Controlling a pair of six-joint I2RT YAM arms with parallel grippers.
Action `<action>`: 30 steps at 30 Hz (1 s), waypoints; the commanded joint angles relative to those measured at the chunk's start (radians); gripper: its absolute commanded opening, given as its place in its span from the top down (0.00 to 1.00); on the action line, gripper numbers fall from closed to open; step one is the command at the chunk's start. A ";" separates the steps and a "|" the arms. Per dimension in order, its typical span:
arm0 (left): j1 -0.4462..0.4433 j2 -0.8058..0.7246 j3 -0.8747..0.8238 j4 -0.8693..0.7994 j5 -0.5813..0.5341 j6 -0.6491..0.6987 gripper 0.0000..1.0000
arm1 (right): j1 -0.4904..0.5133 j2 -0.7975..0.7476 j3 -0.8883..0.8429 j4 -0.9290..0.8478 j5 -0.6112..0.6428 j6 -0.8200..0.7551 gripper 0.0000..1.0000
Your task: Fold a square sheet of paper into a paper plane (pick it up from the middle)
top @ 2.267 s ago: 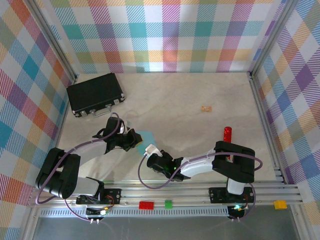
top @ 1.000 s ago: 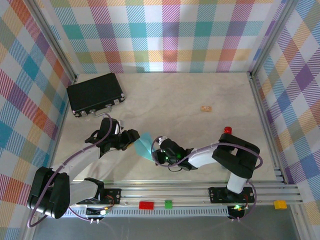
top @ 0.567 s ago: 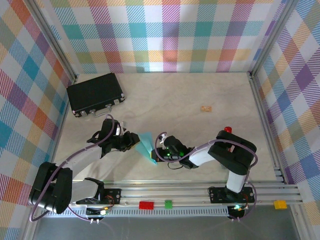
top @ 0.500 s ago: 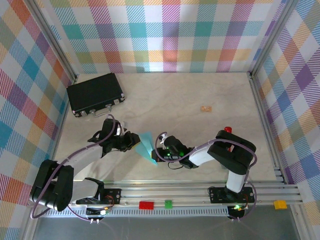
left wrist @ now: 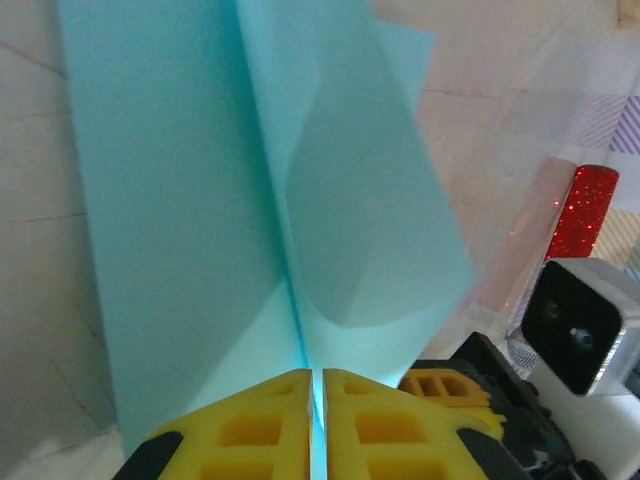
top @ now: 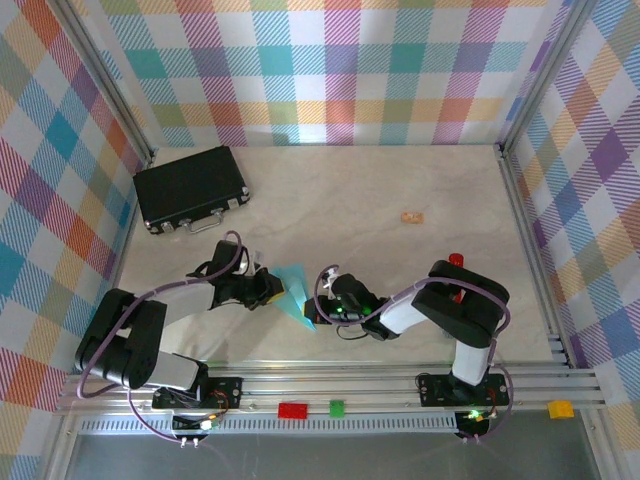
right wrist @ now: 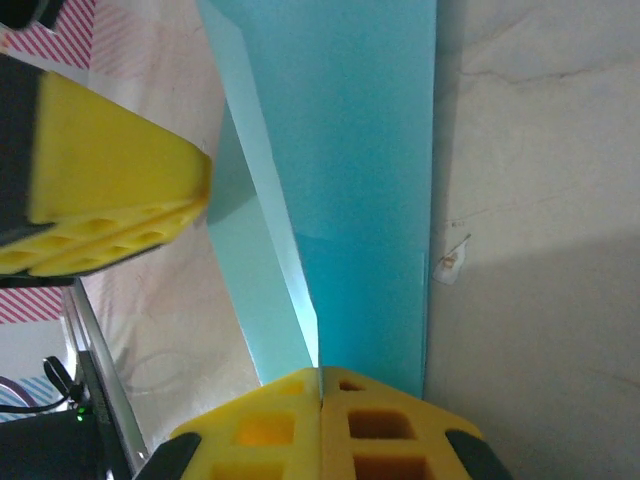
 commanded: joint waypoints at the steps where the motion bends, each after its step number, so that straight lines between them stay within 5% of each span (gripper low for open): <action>1: 0.002 0.043 -0.023 0.074 0.036 0.008 0.89 | -0.002 0.032 -0.024 0.003 -0.009 0.033 1.00; 30: 0.002 0.014 -0.133 0.058 -0.063 -0.035 0.93 | -0.004 0.026 0.045 -0.127 -0.069 0.026 1.00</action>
